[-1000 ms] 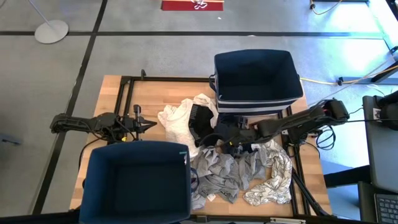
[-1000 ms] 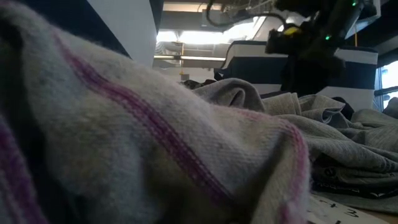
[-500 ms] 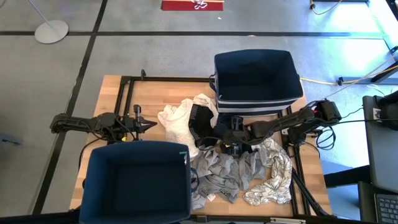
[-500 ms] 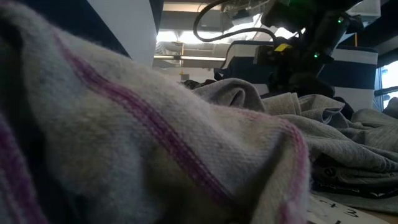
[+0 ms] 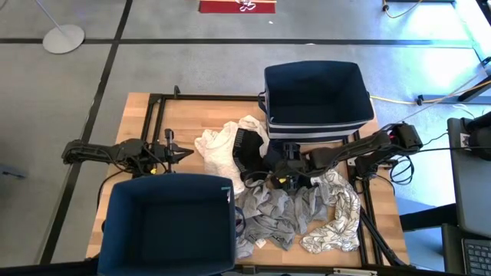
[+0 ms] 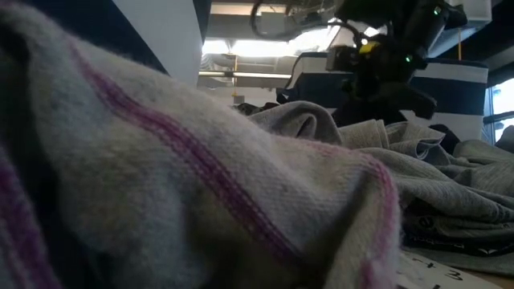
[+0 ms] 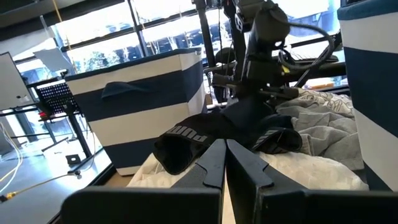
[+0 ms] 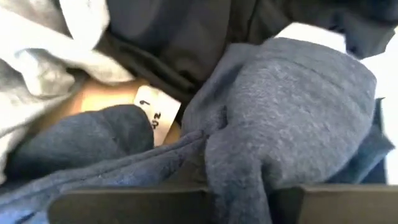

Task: Sort clothes
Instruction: Put the blue shirt into the top right laundry bin

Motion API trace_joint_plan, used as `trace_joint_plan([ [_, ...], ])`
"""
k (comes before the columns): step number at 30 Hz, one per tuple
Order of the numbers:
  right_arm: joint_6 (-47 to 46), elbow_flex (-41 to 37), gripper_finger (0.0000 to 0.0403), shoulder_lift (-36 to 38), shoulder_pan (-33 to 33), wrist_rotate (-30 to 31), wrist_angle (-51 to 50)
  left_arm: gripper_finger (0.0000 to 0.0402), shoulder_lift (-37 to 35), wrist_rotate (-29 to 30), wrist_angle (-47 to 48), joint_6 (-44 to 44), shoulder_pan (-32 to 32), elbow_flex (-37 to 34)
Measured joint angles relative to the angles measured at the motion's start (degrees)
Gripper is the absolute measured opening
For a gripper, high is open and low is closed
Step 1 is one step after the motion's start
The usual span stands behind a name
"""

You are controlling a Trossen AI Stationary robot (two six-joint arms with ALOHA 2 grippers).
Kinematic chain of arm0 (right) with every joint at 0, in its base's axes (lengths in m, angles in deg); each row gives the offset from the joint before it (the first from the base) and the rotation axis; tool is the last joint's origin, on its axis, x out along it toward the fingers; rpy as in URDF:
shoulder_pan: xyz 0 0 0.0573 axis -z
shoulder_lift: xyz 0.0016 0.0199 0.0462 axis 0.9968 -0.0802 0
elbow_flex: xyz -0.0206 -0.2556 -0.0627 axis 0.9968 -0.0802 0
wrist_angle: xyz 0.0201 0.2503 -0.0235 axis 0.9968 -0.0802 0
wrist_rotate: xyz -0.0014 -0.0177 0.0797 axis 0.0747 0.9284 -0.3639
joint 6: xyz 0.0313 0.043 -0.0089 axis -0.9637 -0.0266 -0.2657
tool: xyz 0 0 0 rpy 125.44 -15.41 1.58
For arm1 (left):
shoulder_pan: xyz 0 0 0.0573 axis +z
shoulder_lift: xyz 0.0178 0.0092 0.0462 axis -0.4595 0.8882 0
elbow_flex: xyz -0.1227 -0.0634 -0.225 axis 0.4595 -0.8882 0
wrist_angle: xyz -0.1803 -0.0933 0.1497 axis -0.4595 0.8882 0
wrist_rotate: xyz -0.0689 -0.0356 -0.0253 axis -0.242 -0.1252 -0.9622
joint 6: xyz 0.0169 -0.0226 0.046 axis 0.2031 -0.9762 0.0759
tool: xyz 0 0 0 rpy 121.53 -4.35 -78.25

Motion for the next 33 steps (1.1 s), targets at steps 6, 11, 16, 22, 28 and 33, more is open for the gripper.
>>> trace_joint_plan([
  [6, 1.2, 3.3, 0.0013, 2.5, 0.0, 0.0, -3.6, 0.0003, 0.0, 0.0, 0.1, 0.0, 0.0, 0.0],
  [11, 3.2, 5.2, 0.0013, 6.2, 0.0, 1.4, -4.8, 0.0003, 0.0, 0.1, 0.0, 0.2, 0.0, 0.0],
  [16, 5.1, 8.0, 0.0014, 10.0, 0.0, 5.3, -6.5, 0.0003, 0.0, 0.2, -0.1, 0.3, 0.0, 0.0],
  [22, 9.2, 11.6, 0.0007, 14.7, 0.0, 11.1, -7.6, 0.0003, 0.0, 0.2, -0.1, 0.3, 0.0, 0.0],
  [28, 13.3, 16.5, 0.0013, 18.9, 0.1, 15.6, -7.7, 0.0003, 0.0, 0.2, -0.1, 0.4, 0.0, 0.0],
  [33, 18.8, 19.9, 0.0008, 21.7, 0.2, 20.0, -4.7, 0.0003, 0.0, 0.2, -0.1, 1.7, 0.0, 0.0],
])
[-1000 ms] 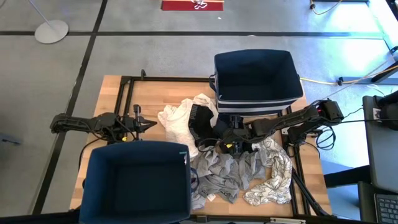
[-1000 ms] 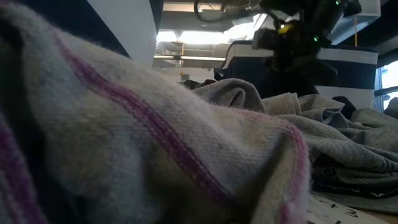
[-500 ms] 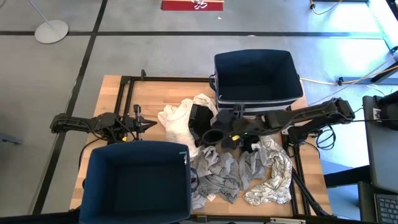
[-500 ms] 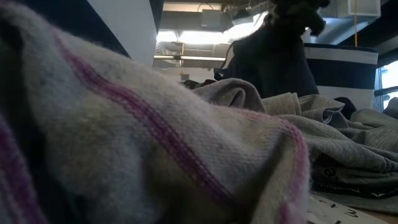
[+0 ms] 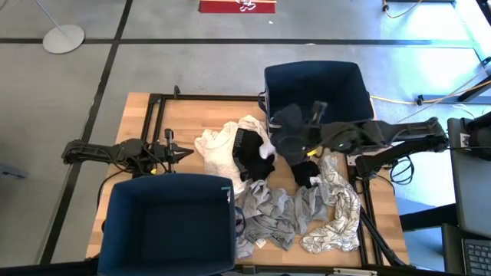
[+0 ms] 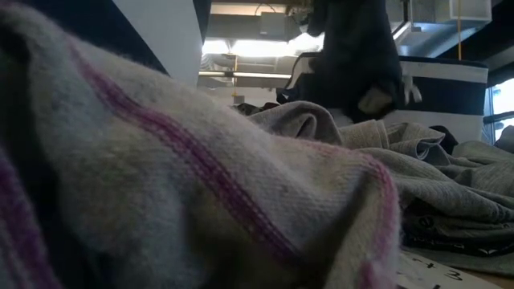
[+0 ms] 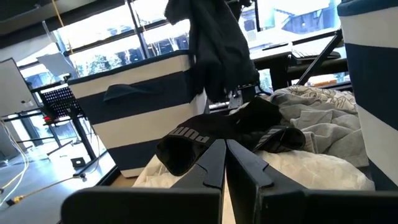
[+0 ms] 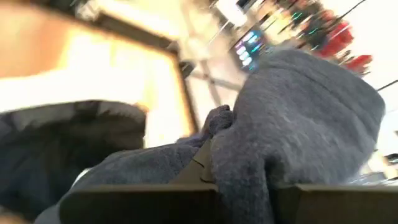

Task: Sort clothes
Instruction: Put the blue shirt into the top right laundry bin

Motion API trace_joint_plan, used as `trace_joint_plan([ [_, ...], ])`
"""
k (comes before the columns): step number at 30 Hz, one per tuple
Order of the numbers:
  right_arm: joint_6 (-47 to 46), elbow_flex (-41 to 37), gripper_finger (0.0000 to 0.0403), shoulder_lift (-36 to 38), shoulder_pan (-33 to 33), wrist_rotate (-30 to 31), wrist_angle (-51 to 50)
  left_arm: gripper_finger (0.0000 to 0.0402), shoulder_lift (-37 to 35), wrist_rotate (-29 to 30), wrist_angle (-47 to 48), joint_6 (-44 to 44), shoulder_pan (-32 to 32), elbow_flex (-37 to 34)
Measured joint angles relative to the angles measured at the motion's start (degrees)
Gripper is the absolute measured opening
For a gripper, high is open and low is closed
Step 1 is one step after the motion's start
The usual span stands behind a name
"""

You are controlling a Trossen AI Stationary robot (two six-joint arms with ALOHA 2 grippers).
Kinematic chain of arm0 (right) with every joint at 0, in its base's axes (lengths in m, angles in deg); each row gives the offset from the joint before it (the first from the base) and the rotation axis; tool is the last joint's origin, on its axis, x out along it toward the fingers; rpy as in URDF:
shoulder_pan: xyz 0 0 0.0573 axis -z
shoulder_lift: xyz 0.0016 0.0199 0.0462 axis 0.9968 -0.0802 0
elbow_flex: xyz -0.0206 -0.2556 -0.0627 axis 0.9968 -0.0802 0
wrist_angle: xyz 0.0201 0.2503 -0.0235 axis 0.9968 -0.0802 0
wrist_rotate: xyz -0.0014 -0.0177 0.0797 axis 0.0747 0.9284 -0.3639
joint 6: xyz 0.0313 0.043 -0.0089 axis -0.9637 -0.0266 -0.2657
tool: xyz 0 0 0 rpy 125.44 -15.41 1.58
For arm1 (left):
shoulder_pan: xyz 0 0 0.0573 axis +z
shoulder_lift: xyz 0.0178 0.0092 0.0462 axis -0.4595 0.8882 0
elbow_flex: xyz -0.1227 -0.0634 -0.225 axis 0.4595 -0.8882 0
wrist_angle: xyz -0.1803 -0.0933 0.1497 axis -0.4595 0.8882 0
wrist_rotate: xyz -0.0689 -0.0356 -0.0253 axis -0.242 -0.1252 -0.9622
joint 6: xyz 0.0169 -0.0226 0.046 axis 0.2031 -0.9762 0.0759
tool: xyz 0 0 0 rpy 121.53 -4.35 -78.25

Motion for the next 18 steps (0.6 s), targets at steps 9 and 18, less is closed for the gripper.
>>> trace_joint_plan([
  [9, 16.1, 0.3, 0.0012, 3.8, 11.5, 3.8, 14.6, 0.0003, 0.0, 0.0, 0.0, -0.2, 0.0, 0.0],
  [18, 18.7, 0.3, 0.0013, 5.4, 30.6, -6.1, 18.7, 0.0003, 0.0, 0.0, 0.1, -0.6, 0.0, 0.0],
])
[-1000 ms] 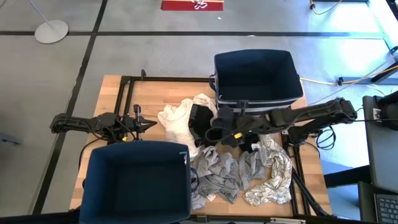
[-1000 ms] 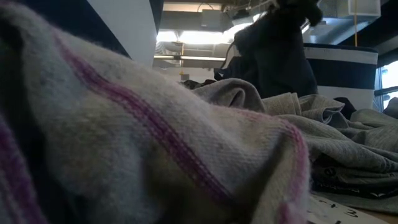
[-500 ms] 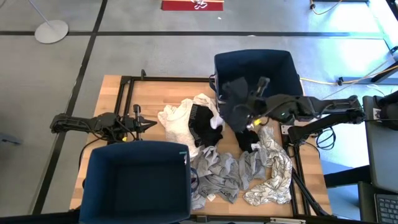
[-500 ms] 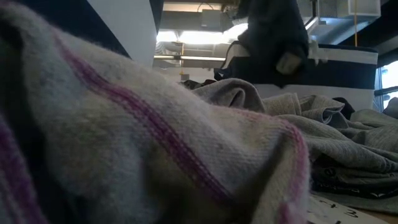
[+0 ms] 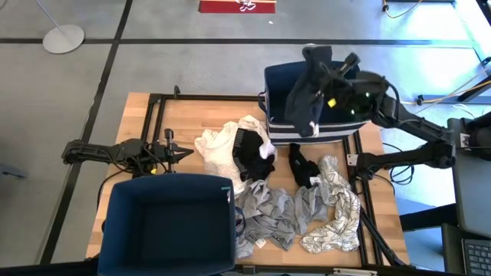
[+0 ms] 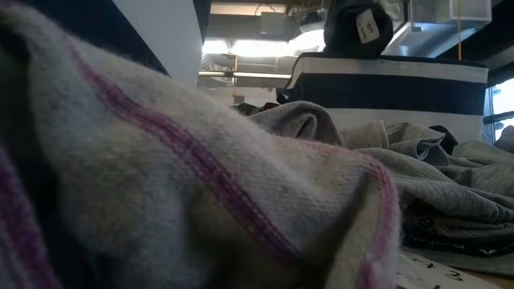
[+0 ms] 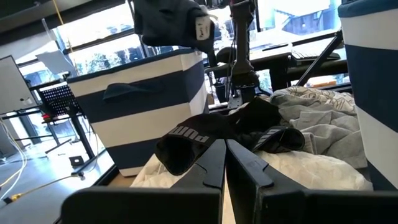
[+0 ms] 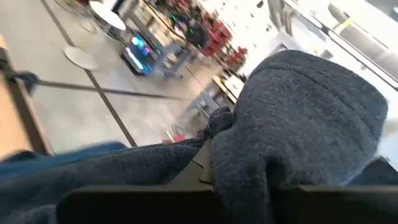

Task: Sort clothes
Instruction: Put the blue shirt into the top right laundry bin

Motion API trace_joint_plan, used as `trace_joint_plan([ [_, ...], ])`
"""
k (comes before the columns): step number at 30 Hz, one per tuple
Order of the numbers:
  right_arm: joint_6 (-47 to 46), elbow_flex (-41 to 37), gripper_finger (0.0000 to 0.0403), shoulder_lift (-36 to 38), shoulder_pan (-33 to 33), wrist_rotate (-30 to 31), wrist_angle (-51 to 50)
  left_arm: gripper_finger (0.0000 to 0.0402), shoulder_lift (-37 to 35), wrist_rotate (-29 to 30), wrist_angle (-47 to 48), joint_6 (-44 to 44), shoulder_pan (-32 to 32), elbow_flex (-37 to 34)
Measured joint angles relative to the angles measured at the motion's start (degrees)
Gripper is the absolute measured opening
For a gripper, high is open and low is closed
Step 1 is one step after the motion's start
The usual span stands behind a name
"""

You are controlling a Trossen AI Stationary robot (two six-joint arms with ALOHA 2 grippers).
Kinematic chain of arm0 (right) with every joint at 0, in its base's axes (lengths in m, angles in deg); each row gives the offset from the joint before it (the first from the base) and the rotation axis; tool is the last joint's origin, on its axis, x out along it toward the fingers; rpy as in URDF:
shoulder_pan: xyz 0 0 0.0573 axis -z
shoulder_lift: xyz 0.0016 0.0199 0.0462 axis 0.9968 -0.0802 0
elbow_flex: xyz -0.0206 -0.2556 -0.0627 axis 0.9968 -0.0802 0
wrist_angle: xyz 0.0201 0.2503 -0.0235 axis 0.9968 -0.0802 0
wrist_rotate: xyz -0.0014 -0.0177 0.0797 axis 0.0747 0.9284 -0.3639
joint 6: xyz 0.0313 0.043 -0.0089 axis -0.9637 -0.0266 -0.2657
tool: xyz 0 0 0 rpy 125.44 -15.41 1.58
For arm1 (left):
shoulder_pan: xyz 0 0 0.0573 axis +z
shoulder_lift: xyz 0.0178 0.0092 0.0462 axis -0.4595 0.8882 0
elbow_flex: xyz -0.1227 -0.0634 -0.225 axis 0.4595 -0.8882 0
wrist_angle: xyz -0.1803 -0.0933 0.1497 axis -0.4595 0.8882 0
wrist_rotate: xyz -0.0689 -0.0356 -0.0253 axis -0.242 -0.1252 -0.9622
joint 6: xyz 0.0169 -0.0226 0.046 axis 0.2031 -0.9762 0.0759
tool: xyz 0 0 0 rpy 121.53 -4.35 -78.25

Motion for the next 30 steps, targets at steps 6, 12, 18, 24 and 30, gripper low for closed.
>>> trace_joint_plan([
  [6, -1.5, 0.0, 0.0013, -1.8, 10.7, -2.0, -2.8, 0.0003, 0.0, 0.0, 0.0, 0.0, 0.0, 0.0],
  [12, -9.2, 0.0, 0.0014, -4.4, 17.9, -8.7, -7.5, 0.0003, 0.0, 0.0, 0.0, 0.0, 0.0, 0.0],
  [18, -14.2, 0.0, 0.0014, -7.8, 20.4, -14.6, -14.7, 0.0003, 0.0, 0.0, 0.0, -0.9, 0.0, 0.0],
  [24, -17.2, 0.0, 0.0014, -11.2, 20.2, -22.0, -19.7, 0.0003, 0.0, 0.0, 0.0, -1.1, 0.0, 0.0],
  [30, -19.2, 0.0, 0.0014, -14.6, 20.2, -28.4, -25.0, 0.0003, 0.0, 0.0, 0.0, -1.0, 0.0, 0.0],
])
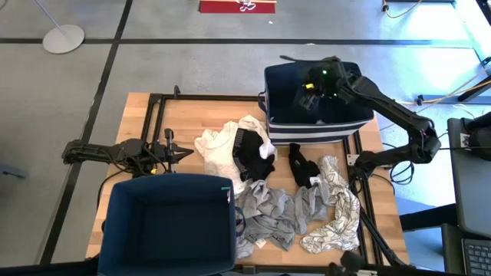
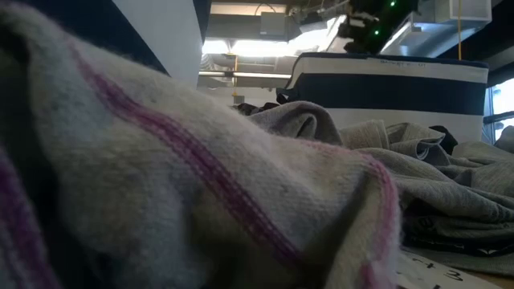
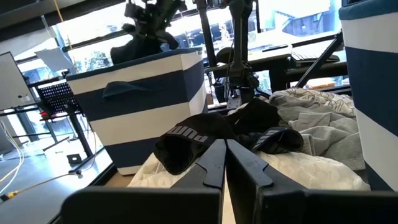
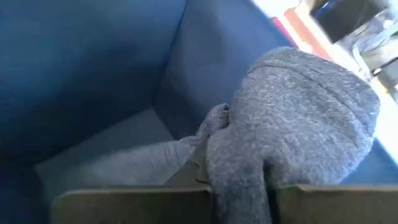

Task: Sort clothes
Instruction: Put the blue shirt into the top right laundry bin, then put the black underwear into the top right laundry bin

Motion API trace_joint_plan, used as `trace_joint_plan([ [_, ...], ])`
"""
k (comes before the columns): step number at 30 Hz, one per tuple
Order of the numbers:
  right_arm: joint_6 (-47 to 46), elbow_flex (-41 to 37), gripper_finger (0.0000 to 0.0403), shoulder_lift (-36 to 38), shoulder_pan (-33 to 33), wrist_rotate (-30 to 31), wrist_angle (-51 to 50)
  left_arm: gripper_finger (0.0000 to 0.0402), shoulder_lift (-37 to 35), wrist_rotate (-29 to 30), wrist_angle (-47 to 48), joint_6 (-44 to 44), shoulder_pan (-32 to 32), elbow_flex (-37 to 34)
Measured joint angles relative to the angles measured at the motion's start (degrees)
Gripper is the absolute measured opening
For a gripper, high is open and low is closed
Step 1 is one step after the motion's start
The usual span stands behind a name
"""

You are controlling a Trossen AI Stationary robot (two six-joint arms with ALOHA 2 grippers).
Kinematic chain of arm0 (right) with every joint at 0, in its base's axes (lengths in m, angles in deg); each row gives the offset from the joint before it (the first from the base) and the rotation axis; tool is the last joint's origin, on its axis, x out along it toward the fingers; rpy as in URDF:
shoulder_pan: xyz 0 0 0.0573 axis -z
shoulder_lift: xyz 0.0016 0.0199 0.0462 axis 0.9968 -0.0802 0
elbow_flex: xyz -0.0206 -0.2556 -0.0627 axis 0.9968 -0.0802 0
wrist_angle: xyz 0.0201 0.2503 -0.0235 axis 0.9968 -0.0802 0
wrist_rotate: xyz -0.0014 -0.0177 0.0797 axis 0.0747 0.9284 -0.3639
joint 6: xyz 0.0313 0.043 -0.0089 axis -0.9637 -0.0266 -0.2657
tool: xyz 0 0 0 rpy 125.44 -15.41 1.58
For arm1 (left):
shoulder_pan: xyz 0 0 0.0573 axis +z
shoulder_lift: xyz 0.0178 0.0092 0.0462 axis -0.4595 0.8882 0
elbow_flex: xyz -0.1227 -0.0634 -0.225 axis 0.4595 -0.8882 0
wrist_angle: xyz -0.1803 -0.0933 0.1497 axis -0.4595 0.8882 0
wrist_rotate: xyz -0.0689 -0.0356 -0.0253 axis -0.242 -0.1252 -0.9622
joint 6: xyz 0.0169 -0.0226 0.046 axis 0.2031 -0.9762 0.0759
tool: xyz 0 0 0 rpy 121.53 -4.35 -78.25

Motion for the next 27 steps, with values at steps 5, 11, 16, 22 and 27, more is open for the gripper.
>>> trace_joint_plan([
  [5, -2.1, 0.0, 0.0015, -3.0, 0.0, 1.0, -1.9, 0.0003, 0.0, 0.0, 0.0, 0.2, 0.0, 0.0],
  [11, -4.7, 0.0, 0.0047, -5.7, 0.0, 3.1, -3.3, 0.0003, 0.0, 0.0, 0.0, 0.0, 0.0, 0.0],
  [16, -4.7, 0.0, 0.0131, -5.9, 0.0, 5.6, -3.3, 0.0003, 0.0, 0.0, 0.0, -2.5, 0.0, 0.0],
  [22, -4.6, 0.0, 0.0228, -4.1, 0.0, 9.9, -4.8, 0.0003, 0.0, 0.0, 0.0, -3.3, 0.0, 0.0],
  [27, -4.9, 0.0, 0.0270, -0.7, 0.0, 8.6, -7.0, 0.0003, 0.0, 0.0, 0.0, -3.0, 0.0, 0.0],
])
